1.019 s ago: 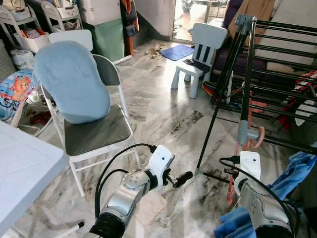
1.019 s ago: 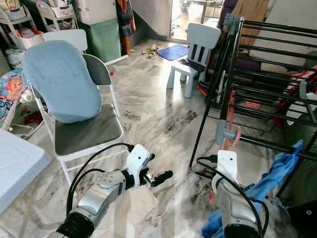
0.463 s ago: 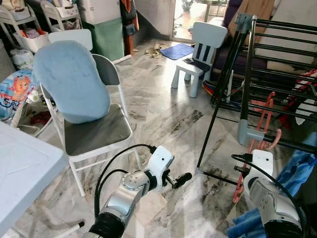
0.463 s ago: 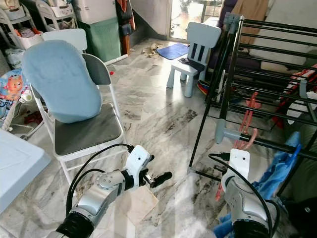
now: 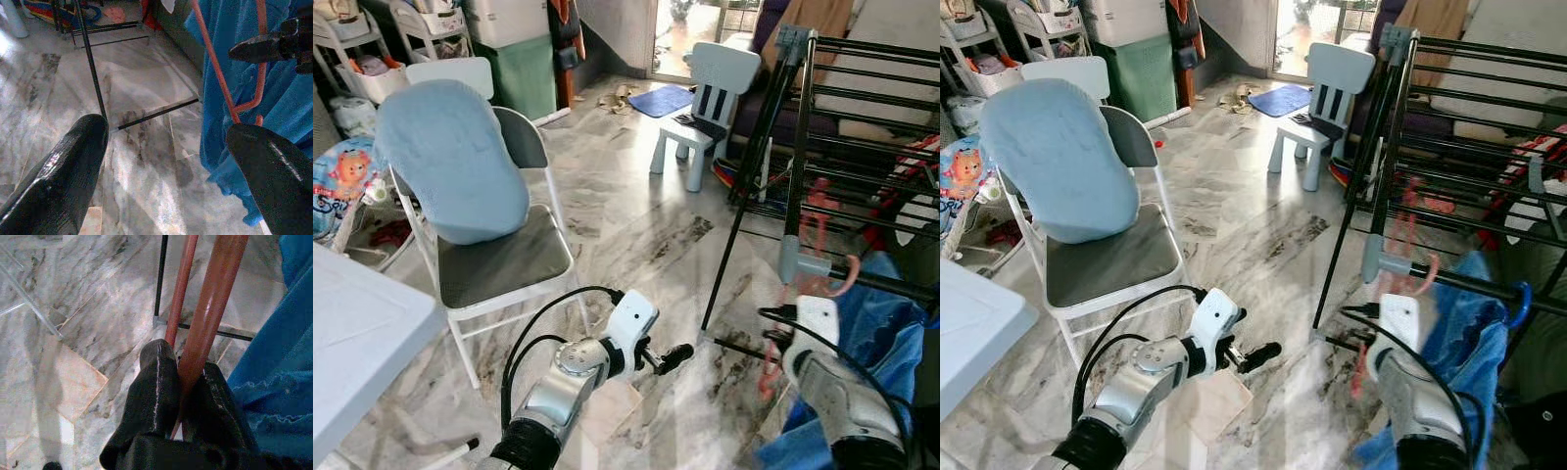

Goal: Hang hanger

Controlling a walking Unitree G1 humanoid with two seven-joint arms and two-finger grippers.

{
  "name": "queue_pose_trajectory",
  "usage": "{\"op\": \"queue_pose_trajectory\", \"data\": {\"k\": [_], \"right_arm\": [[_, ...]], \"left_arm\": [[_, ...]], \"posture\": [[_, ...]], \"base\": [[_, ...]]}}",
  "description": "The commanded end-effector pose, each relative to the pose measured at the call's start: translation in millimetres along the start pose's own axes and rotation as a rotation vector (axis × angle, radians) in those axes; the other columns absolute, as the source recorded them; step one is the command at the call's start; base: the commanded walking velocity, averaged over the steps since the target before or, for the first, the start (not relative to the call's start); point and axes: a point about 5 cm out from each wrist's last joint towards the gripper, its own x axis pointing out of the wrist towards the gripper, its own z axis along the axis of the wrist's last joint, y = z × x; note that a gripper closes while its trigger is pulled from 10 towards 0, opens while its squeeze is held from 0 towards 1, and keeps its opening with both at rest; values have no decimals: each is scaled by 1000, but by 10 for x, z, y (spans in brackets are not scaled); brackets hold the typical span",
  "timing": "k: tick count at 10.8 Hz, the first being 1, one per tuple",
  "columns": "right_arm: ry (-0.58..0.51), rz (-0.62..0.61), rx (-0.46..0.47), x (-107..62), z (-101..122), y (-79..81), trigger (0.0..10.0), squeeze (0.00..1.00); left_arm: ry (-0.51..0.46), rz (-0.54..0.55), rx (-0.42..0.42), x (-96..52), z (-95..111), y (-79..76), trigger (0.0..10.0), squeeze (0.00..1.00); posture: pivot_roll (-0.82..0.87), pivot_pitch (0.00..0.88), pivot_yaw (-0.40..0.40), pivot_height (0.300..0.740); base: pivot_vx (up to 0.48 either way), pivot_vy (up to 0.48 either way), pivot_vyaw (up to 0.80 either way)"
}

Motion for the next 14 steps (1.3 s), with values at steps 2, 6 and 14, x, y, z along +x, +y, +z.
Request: {"op": "queue_pose_trajectory", "data": {"k": [2, 6, 14], "right_arm": [[52, 28, -27, 4, -99, 39, 10000, 0], [32, 19, -102, 1, 53, -30, 10000, 0], [-50, -39, -144, -196, -30, -141, 10000, 1000]], "left_arm": [[11, 5, 17, 24, 28, 15, 10000, 0], [7, 7, 8, 41, 45, 20, 10000, 0], [-5, 5, -17, 9, 24, 15, 10000, 0]], "posture": [[-22, 0, -28, 740], [-25, 0, -31, 740], [-34, 0, -27, 740]], "base": [[0, 0, 0], [0, 0, 0], [0, 0, 0]]}}
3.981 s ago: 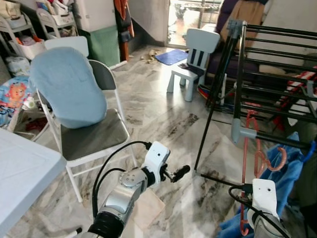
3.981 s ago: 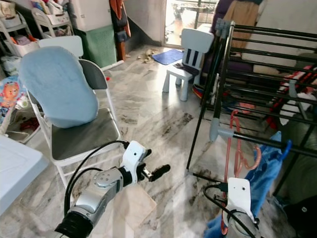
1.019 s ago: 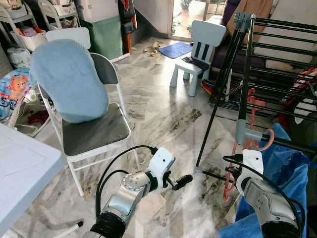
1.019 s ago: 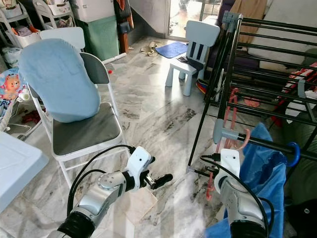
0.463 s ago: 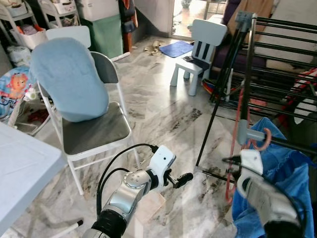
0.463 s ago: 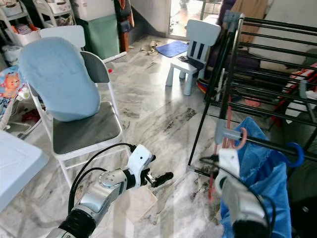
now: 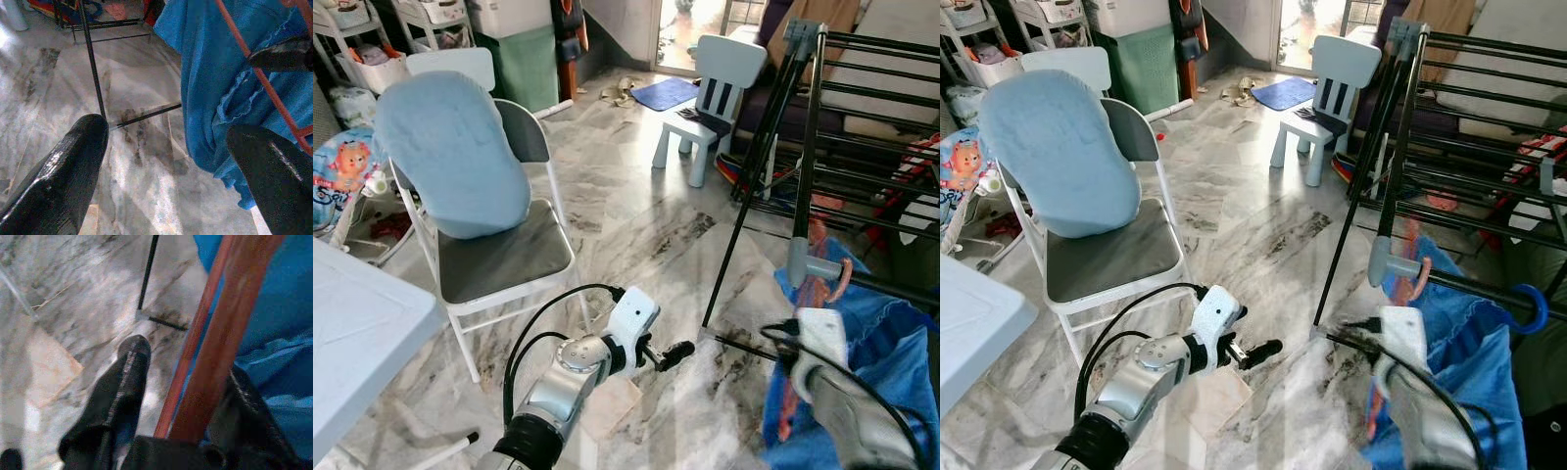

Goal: Hang hanger

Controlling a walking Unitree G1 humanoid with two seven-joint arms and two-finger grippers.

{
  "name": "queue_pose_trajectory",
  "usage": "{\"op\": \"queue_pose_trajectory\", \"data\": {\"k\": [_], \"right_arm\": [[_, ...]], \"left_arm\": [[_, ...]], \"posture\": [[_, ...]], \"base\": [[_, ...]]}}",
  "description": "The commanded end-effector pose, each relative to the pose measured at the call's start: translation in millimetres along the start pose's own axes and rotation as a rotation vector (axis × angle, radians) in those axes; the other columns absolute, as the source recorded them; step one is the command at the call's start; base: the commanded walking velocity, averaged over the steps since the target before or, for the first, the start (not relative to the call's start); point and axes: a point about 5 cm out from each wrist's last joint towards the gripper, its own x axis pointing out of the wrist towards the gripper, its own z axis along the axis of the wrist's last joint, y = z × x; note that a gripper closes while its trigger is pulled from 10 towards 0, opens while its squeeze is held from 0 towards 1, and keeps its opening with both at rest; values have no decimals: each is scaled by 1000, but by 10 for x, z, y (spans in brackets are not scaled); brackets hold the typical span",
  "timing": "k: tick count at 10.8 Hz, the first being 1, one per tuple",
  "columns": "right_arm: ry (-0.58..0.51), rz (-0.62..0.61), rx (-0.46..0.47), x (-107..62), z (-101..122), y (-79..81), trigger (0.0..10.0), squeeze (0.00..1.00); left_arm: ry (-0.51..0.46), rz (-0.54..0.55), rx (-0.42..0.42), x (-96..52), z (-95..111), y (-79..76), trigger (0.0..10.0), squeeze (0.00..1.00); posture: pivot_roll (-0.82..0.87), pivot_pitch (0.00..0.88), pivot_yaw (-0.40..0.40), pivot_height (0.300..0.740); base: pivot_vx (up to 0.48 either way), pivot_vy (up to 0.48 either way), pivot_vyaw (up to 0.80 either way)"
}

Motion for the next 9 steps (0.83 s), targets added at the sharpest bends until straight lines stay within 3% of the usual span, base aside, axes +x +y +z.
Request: {"op": "queue_pose_trajectory", "data": {"k": [1, 5, 9], "right_arm": [[-40, 5, -22, -62, 29, 39, 10000, 1000], [-110, -42, -71, -316, -73, 67, 10000, 1000], [-242, -90, -34, -529, -98, 91, 10000, 1000]], "left_arm": [[-18, -1, -4, -15, 27, -4, 10000, 0], [-93, 41, 55, -65, 120, 38, 10000, 0], [-173, 153, 40, -152, 210, 151, 10000, 0]], "posture": [[-37, 0, -22, 740], [-44, 0, -9, 740], [-37, 0, -10, 740]], "base": [[0, 0, 0], [0, 0, 0], [0, 0, 0]]}}
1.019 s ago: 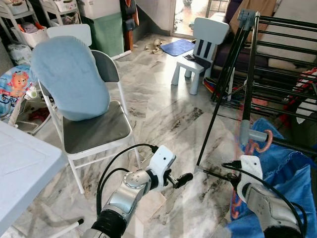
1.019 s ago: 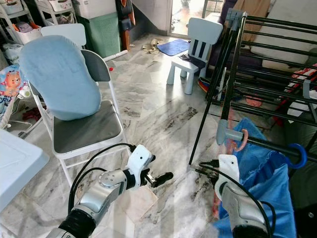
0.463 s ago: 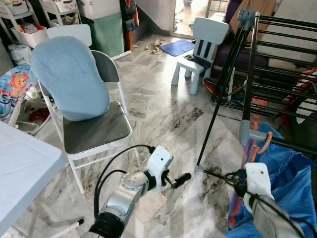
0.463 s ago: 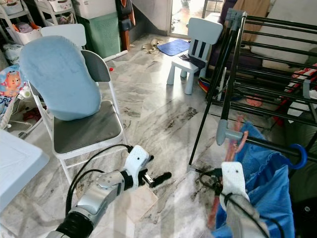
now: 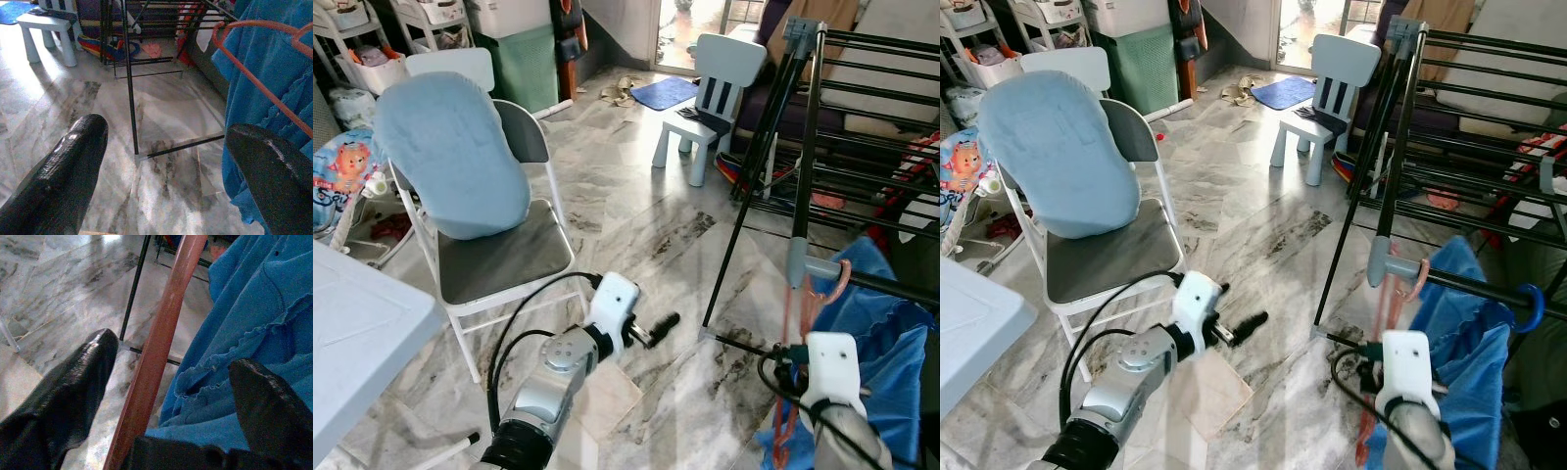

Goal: Hang hanger

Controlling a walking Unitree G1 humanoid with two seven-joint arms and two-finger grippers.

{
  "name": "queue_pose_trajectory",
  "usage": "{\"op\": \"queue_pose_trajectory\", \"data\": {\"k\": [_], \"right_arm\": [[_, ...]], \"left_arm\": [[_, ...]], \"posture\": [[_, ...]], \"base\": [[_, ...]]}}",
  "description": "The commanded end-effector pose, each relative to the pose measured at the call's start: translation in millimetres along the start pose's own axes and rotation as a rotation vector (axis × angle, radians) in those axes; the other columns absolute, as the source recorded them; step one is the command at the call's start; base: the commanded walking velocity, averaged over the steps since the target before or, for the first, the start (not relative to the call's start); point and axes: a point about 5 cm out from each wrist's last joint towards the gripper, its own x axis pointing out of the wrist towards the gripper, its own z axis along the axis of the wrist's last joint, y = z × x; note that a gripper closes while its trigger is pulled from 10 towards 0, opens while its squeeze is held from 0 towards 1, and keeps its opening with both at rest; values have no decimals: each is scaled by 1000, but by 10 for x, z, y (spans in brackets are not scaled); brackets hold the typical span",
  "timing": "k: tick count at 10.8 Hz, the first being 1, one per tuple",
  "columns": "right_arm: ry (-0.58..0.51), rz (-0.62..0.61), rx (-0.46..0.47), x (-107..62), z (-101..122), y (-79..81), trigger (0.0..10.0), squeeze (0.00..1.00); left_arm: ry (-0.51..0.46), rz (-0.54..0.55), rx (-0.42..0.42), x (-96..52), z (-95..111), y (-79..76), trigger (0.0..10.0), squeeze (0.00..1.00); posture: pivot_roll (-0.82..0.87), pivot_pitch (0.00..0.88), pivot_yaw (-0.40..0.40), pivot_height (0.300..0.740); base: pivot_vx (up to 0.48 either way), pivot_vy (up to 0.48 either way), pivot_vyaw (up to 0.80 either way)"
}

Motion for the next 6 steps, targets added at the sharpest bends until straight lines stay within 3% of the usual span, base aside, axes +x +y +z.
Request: {"op": "queue_pose_trajectory", "data": {"k": [1, 3, 6], "right_arm": [[-47, -8, 2, -33, 84, -8, 10000, 1000], [-65, -17, -1, -58, 85, -35, 10000, 1000], [-80, -21, 7, -38, 97, -34, 10000, 1000]], "left_arm": [[-14, 3, -3, -2, 43, 2, 10000, 0], [1, -4, 43, 15, 42, -10, 10000, 0], [19, -3, 48, 24, 23, -7, 10000, 0]], "posture": [[-32, 0, -9, 740], [-33, 0, -3, 740], [-31, 0, 7, 740]], "base": [[0, 0, 0], [0, 0, 0], [-324, 0, 0]]}}
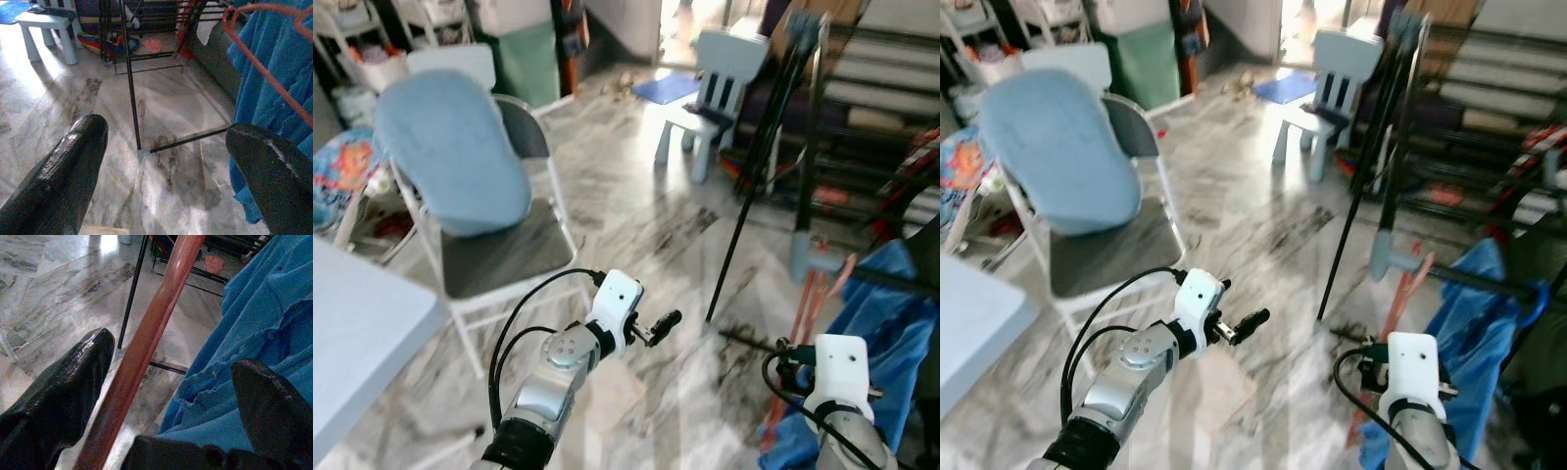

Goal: Hang hanger

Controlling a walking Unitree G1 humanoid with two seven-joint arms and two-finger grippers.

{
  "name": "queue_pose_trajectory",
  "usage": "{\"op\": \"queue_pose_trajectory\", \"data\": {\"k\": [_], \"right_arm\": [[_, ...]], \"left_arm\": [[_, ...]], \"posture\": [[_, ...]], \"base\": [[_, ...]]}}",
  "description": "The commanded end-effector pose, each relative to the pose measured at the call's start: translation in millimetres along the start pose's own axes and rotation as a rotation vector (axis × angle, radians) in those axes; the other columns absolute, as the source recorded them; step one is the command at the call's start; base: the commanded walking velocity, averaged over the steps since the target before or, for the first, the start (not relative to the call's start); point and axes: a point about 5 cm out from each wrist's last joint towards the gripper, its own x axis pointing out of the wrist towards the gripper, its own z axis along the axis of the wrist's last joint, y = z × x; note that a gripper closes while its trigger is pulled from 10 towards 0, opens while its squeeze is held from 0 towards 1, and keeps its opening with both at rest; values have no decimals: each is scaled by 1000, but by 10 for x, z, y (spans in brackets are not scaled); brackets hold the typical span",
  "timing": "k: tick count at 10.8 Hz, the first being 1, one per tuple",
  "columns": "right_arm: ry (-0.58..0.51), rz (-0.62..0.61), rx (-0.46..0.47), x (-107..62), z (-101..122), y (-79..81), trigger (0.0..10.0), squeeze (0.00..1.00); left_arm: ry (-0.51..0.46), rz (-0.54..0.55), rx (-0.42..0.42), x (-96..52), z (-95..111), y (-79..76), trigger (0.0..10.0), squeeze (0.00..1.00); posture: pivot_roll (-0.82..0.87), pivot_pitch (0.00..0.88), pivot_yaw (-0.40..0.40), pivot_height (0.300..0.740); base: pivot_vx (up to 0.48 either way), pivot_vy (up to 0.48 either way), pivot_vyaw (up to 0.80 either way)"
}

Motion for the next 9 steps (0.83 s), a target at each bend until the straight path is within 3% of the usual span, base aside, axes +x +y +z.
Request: {"op": "queue_pose_trajectory", "data": {"k": [1, 6, 9], "right_arm": [[-12, -3, -1, 1, 13, 5, 10000, 1000], [-13, 6, -23, 23, 17, -52, 10000, 1000], [19, 30, -23, -18, -96, 19, 10000, 1000]], "left_arm": [[20, 7, 18, 2, -24, 8, 10000, 0], [25, 39, 26, 45, -30, -4, 10000, 0], [34, 32, 47, 51, -44, 13, 10000, 0]], "posture": [[-30, 0, 8, 740], [-42, 0, -22, 740], [-29, 0, -28, 740]], "base": [[-398, 0, 0], [-445, 0, 0], [-451, 0, 0]]}}
